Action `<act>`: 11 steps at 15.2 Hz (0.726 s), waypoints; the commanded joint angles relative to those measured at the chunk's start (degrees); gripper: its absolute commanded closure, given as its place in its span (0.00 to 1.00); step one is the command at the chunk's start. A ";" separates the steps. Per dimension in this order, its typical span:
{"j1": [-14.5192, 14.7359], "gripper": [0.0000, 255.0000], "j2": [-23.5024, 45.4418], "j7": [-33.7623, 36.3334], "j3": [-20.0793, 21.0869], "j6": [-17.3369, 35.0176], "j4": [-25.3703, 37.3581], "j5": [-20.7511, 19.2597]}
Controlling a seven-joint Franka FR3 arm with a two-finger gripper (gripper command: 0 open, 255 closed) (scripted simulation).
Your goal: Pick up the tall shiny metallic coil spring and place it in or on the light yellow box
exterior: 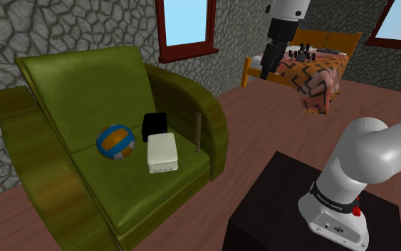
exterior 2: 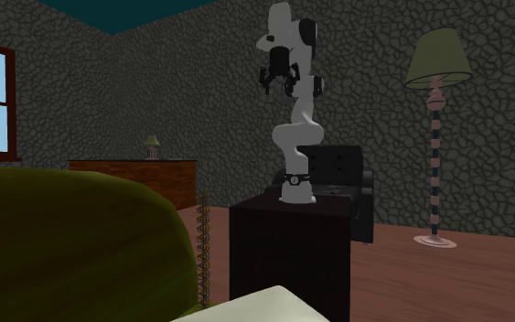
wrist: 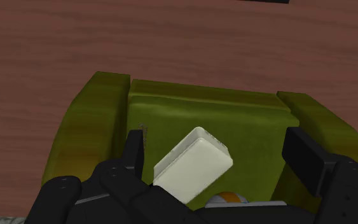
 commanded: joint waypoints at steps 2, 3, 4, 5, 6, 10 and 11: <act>-0.26 0.00 -0.23 1.38 0.74 2.52 -2.09 0.11; -0.54 0.00 -0.33 2.76 1.50 5.06 -4.09 0.21; -0.79 0.00 -0.31 4.16 2.26 7.63 -5.99 0.29; -1.05 0.00 -0.15 5.57 3.03 10.22 -7.79 0.36; -1.34 0.00 0.14 6.99 3.82 12.83 -9.49 0.42; -2.61 0.00 2.73 12.91 7.16 23.58 -15.25 0.38; -3.01 0.00 3.74 14.46 8.06 26.34 -16.41 0.29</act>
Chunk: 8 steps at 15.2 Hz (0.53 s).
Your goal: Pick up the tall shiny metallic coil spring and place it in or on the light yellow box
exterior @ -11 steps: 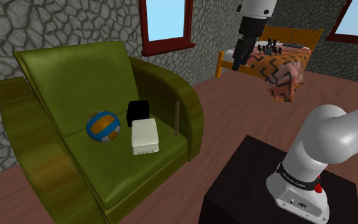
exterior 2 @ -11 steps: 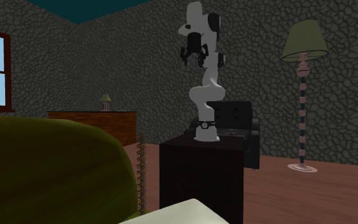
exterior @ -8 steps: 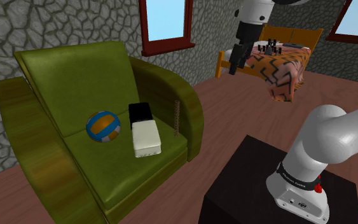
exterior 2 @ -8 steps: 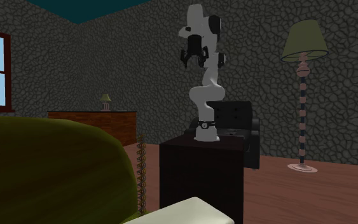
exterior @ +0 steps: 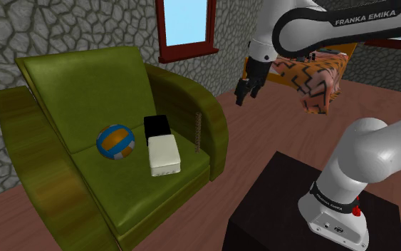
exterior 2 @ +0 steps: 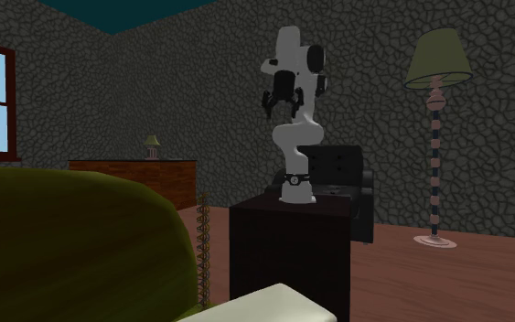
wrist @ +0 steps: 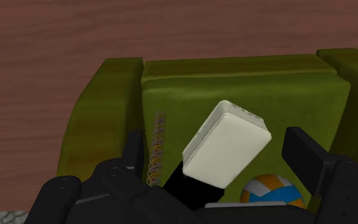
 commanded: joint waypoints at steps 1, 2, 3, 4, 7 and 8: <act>-0.84 0.00 2.32 3.29 1.87 6.14 -2.43 -0.23; -1.33 0.00 3.63 4.94 2.81 8.93 -3.35 -0.46; -1.89 0.00 5.09 6.65 3.79 11.73 -4.16 -0.77; -2.53 0.00 6.69 8.44 4.80 14.54 -4.83 -1.18; -5.04 0.00 12.28 14.37 8.12 22.84 -6.09 -3.23; -6.15 0.00 14.37 16.61 9.37 25.54 -6.24 -4.28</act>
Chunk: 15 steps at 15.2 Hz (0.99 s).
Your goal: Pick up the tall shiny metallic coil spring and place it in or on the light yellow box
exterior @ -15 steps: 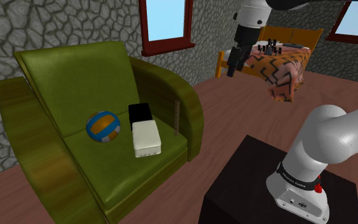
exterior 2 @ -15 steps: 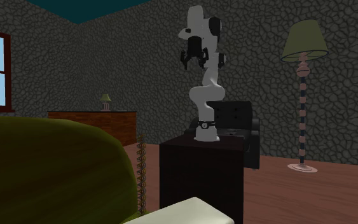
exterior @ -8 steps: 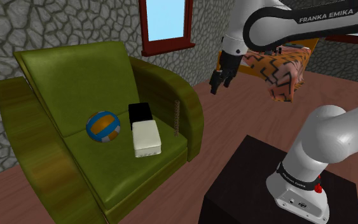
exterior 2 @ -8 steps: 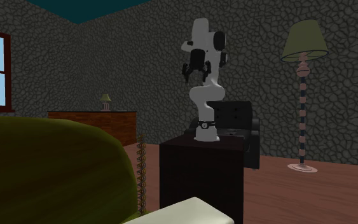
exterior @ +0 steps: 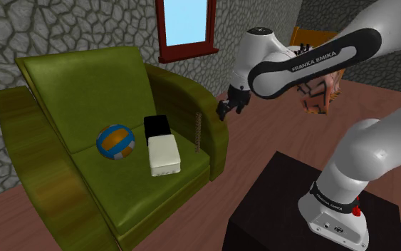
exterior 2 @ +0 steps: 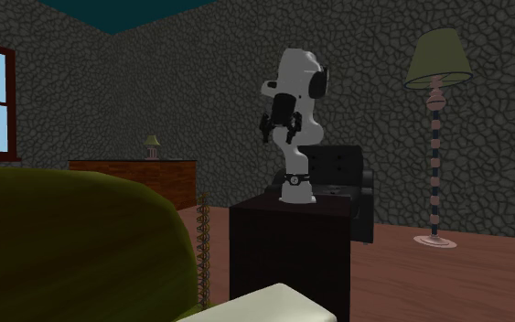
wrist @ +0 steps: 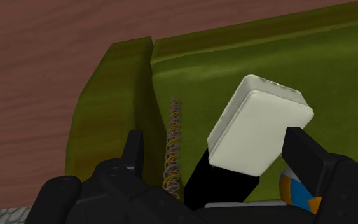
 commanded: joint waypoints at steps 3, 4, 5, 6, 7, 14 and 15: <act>-5.35 0.00 8.95 10.55 5.76 10.40 0.42 -5.73; -7.25 0.00 11.39 13.76 7.42 12.69 0.84 -8.14; -9.39 0.00 13.90 17.38 9.20 14.79 1.44 -11.09; -11.71 0.00 16.50 21.47 11.04 16.65 2.21 -14.69; -14.23 0.00 19.19 26.09 12.96 18.22 3.18 -19.01; -20.03 0.00 40.05 63.76 14.90 18.02 15.44 -57.33; -19.04 0.00 42.73 67.67 13.70 17.22 17.47 -61.07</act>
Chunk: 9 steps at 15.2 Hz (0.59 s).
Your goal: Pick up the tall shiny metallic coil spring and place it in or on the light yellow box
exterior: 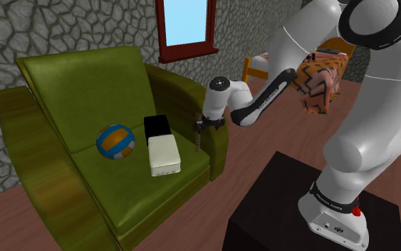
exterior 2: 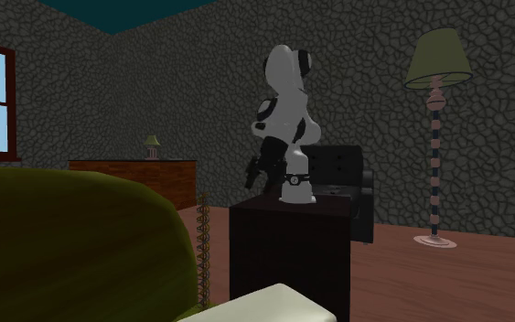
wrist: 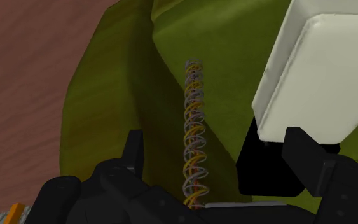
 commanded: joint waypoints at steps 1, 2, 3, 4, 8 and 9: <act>1.80 0.00 5.80 8.82 -2.44 -1.49 4.29 -8.64; 2.87 0.00 8.24 11.95 -3.66 -2.25 6.32 -11.44; 3.81 0.00 10.62 14.78 -4.73 -3.01 8.35 -13.92; 4.73 0.00 12.92 17.34 -5.79 -3.74 10.40 -16.07; 7.80 0.00 21.65 25.46 -9.42 -6.41 18.82 -22.35; 8.42 0.00 23.75 27.06 -10.19 -7.02 21.01 -23.45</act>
